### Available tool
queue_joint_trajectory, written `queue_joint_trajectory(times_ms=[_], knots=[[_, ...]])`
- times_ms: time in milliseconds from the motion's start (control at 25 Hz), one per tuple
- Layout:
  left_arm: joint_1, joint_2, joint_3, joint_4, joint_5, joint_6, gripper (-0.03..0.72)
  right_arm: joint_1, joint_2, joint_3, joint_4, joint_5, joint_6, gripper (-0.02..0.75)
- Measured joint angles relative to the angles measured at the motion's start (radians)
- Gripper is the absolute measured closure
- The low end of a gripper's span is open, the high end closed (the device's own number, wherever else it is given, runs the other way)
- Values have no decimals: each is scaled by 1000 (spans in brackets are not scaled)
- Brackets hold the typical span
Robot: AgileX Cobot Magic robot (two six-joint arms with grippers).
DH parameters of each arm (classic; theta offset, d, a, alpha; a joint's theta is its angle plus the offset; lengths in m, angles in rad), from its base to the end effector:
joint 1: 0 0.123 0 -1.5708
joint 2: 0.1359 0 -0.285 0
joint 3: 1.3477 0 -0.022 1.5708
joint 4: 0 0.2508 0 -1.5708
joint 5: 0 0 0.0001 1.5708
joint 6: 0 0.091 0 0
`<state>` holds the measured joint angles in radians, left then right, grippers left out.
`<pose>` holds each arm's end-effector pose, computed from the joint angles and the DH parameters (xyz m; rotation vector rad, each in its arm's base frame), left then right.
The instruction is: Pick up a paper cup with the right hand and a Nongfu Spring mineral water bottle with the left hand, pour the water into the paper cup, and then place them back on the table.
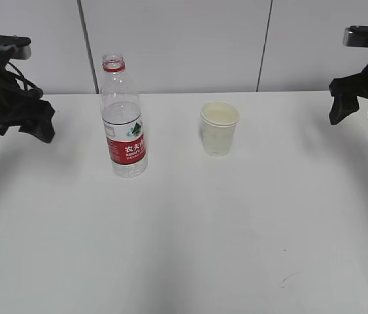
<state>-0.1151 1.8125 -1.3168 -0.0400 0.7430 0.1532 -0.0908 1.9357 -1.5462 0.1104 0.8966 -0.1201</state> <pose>0.3782 -0.0462 0.2254 0.3320 2.7013 -0.0343 0.4149 -0.0299 0.2349 0.0323 2.7605 0.0816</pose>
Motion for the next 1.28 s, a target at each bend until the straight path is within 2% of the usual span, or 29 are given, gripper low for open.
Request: queue_joint_trajectory(times_ms=[160, 320, 600, 880, 1280], knots=[[0, 0, -59, 148, 104, -81, 115, 0, 0, -35, 0, 52, 0, 148], [0, 0, -69, 199, 174, -115, 115, 0, -2, -39, 0, 130, -4, 148], [0, 0, -71, 198, 339, -134, 115, 0, -9, -39, 0, 263, -11, 148], [0, -1, -71, 173, 447, -147, 115, 0, -55, -39, 0, 318, -22, 148], [0, -79, -73, 84, 457, -153, 115, 0, -130, -39, -1, 323, -41, 148]])
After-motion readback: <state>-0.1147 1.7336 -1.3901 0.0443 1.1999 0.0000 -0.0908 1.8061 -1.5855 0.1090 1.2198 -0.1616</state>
